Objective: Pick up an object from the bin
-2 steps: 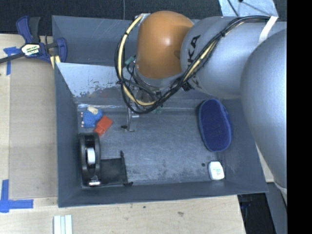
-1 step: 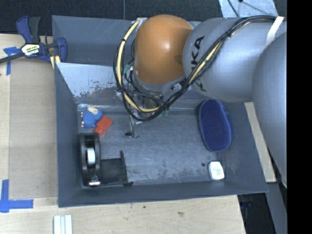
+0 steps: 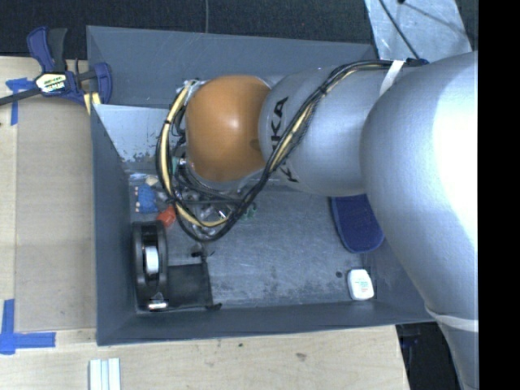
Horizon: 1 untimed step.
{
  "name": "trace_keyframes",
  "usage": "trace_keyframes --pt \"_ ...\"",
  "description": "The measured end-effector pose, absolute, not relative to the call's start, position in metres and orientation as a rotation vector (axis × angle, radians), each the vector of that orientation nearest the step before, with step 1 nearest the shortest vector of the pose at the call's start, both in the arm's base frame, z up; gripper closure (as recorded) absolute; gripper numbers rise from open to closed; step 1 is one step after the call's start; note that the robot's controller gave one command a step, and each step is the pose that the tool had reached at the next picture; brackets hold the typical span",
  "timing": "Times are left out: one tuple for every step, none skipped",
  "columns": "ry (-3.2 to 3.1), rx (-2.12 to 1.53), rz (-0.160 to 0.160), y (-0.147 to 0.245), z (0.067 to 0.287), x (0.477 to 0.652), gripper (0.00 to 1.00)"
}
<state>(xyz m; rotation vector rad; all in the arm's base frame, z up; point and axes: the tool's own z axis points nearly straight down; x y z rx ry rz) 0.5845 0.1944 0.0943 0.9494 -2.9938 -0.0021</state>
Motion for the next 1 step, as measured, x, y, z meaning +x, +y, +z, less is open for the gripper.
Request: trace_keyframes --pt "-2.669 1.668 -0.002 0.2172 0.0773 0.6066 0.00"
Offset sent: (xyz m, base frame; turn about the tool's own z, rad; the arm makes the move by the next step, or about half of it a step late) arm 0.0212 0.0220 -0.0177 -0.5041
